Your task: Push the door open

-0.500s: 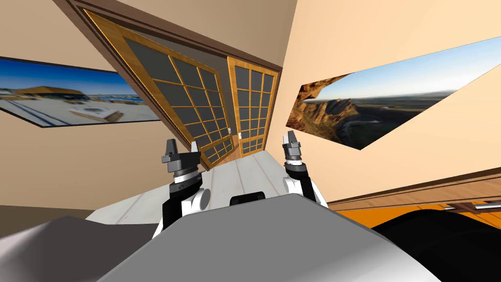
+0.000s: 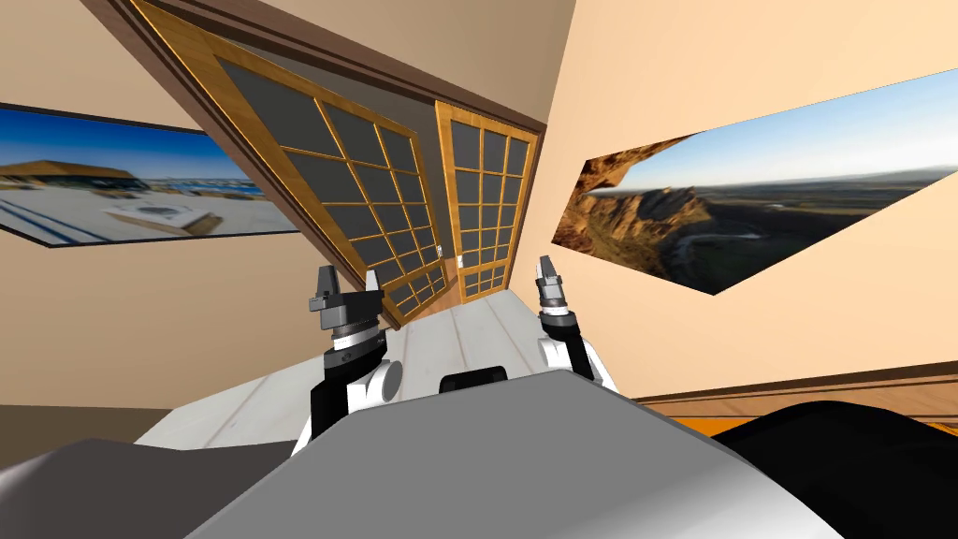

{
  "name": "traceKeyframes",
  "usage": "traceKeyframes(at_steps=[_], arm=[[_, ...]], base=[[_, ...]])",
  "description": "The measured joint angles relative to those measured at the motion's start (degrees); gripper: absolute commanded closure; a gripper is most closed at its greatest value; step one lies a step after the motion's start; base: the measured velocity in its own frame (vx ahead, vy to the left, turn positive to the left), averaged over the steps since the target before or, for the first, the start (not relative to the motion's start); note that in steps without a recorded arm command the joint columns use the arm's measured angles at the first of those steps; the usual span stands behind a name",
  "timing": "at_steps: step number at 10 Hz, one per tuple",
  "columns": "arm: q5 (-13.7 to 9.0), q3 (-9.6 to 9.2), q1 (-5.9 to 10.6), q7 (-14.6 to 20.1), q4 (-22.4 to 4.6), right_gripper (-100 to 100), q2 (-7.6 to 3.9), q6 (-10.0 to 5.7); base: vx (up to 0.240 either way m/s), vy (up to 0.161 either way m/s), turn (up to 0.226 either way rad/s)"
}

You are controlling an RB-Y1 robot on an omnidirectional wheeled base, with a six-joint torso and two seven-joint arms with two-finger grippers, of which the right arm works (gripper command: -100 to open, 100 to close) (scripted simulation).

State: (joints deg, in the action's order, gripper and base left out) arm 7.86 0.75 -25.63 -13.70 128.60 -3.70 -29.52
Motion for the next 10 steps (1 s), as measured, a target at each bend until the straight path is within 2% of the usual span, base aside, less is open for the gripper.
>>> traceKeyframes(at_steps=[2,4,10], arm=[[0.7,-0.28,0.63,-2.2,-2.4,-100,-0.12,-0.54],[0.8,0.20,1.46,-3.6,-4.9,-100,-0.61,-1.03],[2.3,0.04,3.39,-9.1,-12.1,-100,-0.89,-2.74]], base=[[0.115,0.020,0.011],[0.098,0.021,0.009],[0.094,0.022,0.011]])
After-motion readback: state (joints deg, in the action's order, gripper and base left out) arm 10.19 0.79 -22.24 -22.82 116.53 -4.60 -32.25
